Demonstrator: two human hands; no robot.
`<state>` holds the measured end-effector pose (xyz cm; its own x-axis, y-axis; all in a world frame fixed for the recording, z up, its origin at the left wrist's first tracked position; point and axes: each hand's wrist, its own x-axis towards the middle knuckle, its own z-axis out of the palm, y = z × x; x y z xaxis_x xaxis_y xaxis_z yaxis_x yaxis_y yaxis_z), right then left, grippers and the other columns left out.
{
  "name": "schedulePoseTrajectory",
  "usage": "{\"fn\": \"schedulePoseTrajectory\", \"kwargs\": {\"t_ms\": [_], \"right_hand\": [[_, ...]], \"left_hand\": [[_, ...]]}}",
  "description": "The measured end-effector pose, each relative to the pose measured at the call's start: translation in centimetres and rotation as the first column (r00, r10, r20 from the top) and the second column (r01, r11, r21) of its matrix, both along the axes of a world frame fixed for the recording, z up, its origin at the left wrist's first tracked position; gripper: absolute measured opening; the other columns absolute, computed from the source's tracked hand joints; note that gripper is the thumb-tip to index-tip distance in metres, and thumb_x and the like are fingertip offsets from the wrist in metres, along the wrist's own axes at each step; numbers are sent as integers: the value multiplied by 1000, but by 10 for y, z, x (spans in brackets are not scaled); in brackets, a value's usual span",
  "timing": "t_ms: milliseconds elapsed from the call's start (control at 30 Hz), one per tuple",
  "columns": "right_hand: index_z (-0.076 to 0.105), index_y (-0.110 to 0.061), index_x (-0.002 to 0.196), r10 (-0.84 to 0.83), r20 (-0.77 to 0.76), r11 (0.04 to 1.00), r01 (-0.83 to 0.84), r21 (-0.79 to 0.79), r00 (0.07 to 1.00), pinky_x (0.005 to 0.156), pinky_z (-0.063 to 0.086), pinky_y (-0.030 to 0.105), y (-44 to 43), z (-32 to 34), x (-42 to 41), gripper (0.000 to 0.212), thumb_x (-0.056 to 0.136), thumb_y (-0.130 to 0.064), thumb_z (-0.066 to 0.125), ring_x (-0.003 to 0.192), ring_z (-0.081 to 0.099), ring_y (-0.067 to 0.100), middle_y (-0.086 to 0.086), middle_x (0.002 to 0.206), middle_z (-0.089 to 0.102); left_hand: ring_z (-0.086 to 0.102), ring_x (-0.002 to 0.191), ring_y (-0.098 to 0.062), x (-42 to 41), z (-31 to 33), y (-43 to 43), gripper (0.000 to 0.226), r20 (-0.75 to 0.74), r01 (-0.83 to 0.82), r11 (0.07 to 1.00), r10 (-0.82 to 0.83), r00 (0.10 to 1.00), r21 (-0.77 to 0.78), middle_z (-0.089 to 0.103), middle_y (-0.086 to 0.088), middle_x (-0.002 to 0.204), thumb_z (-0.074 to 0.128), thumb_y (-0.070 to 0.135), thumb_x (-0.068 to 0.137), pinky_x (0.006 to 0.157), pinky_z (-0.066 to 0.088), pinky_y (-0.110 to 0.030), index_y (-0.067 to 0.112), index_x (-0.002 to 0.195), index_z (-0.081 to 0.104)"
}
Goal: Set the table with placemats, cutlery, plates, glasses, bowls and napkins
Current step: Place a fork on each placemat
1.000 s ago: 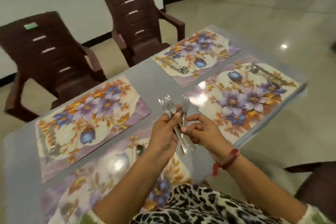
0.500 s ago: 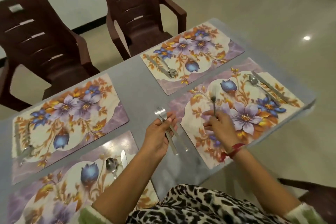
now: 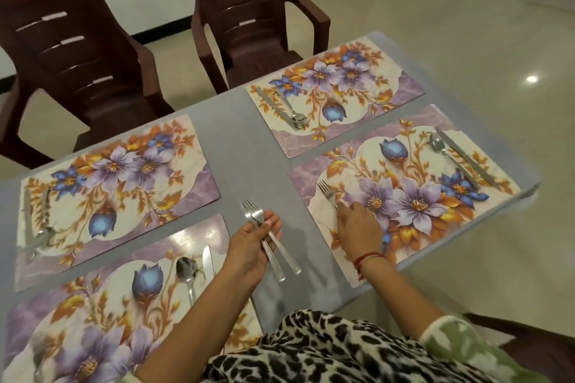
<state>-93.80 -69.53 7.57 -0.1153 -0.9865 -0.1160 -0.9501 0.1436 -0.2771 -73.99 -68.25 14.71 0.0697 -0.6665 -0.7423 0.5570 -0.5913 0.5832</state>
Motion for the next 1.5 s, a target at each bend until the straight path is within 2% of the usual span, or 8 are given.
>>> {"fn": "schedulePoseTrajectory", "kwargs": {"t_ms": [400,533,700,800,900,1067,1300,1500], "right_hand": [[65,-7,110,15,25,1000,-15,-2,1000,77,48,34,24,6,1,26,96,-16,45,91,60,32,16,102,60],[59,-11,122,-90,205,994,100,-39,975,89,43,36,27,20,8,34,96,-30,51,109,52,28,11,119,52],[62,-16,110,-168,686,962,269,-42,708,73,49,27,48,75,18,28,88,-33,64,89,61,19,5,97,62],[62,-28,94,-120,705,988,17,152,699,70,54,29,69,98,22,22,77,-32,75,76,66,15,3,80,68],[61,-25,84,-173,780,985,123,123,601,60,57,30,73,107,4,19,76,-18,77,61,64,10,6,69,67],[63,-11,87,-361,894,932,78,354,264,44,42,14,56,109,-73,10,83,-3,67,45,54,1,-3,58,60],[64,3,86,-387,806,910,328,255,448,54,45,26,17,86,-257,18,94,-3,48,52,47,13,6,62,53],[52,-15,87,-498,805,784,563,260,322,43,35,18,5,107,-421,25,96,-2,33,43,44,5,4,71,61]], "left_hand": [[66,90,-20,28,5,32,18,-41,44,999,-45,998,-14,67,-14,100,46,-5,94,75,53,-28,2,100,62],[68,85,-18,33,1,34,17,-75,65,998,-66,995,-14,67,-13,100,47,-2,94,69,58,-24,2,104,61],[68,89,-20,2,19,30,20,-157,144,987,-155,975,-76,68,-15,102,43,8,99,79,56,-29,0,107,61],[67,95,-20,-33,32,30,22,-182,195,967,-224,957,-163,70,-12,102,43,3,98,78,58,-28,3,108,62],[67,97,-15,-66,43,26,23,-185,227,950,-268,945,-216,70,-9,104,43,2,97,69,58,-23,4,109,63],[70,86,-12,-139,41,9,22,-182,279,935,-320,930,-219,69,-11,107,44,1,96,74,58,-25,3,110,61],[71,66,-13,-311,27,-46,26,-178,261,951,-289,941,-163,73,-10,77,43,0,97,59,59,-25,-8,118,55],[64,88,-15,-445,41,-100,24,-169,309,929,-344,924,-203,61,-11,109,37,2,100,83,53,-27,1,116,54]]}}
